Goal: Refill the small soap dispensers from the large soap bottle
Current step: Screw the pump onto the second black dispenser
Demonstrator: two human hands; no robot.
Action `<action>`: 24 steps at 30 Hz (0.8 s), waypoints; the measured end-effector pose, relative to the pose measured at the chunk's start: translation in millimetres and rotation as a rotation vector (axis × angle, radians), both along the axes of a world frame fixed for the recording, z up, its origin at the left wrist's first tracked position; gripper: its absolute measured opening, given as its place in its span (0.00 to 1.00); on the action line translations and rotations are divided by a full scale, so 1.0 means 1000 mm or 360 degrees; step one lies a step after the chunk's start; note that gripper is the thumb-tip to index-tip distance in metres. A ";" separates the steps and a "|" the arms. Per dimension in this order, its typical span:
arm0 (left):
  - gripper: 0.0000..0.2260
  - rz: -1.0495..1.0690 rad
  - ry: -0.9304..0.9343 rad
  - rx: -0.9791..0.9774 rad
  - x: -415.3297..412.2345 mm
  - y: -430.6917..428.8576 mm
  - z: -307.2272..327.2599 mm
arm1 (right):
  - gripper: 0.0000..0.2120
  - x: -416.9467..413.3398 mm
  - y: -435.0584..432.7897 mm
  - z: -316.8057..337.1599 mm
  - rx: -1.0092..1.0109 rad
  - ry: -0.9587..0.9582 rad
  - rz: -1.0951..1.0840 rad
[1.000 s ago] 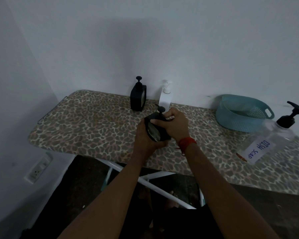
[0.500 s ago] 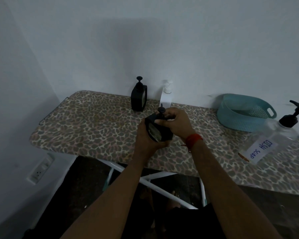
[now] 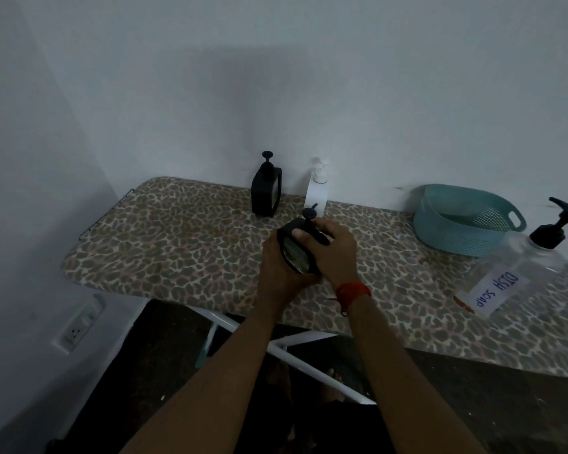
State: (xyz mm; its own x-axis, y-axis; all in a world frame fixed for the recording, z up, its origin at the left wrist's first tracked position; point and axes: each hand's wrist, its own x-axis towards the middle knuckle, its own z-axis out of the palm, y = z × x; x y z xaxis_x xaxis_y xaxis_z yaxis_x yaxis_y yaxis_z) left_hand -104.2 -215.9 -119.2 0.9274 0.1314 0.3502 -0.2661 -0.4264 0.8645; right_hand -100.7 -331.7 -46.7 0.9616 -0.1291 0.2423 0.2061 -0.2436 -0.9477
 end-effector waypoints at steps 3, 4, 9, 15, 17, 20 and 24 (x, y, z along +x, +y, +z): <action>0.47 -0.0009 0.0028 -0.0046 0.001 0.002 0.000 | 0.18 0.005 -0.008 0.005 0.0442 0.0167 0.0306; 0.47 -0.0008 0.0036 -0.0058 0.001 0.002 0.000 | 0.18 0.006 -0.011 0.009 0.0618 0.0238 0.0405; 0.50 -0.0019 0.0030 -0.0040 0.001 0.001 -0.001 | 0.11 0.015 -0.023 0.025 0.0679 0.0238 0.0588; 0.50 -0.0017 0.0073 -0.0035 0.001 0.002 0.000 | 0.06 0.007 -0.023 0.014 0.0773 0.0116 0.0371; 0.49 -0.0022 0.0080 -0.0054 0.001 0.001 0.001 | 0.03 0.000 -0.021 0.009 0.0758 -0.0017 0.0251; 0.48 -0.0048 0.0069 -0.0075 0.000 0.001 0.002 | 0.03 -0.006 -0.016 0.005 0.0682 -0.0175 0.0156; 0.47 -0.0053 0.0065 -0.0082 -0.002 0.000 0.005 | 0.05 -0.006 -0.014 0.007 0.0677 -0.0186 0.0078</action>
State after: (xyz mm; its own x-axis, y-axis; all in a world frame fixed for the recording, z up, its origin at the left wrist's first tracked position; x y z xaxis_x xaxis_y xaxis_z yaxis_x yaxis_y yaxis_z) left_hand -106.2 -215.5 -113.8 0.9450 0.1170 0.3054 -0.2434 -0.3722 0.8957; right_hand -106.8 -346.2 -40.1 0.9384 -0.1956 0.2847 0.3192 0.1759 -0.9312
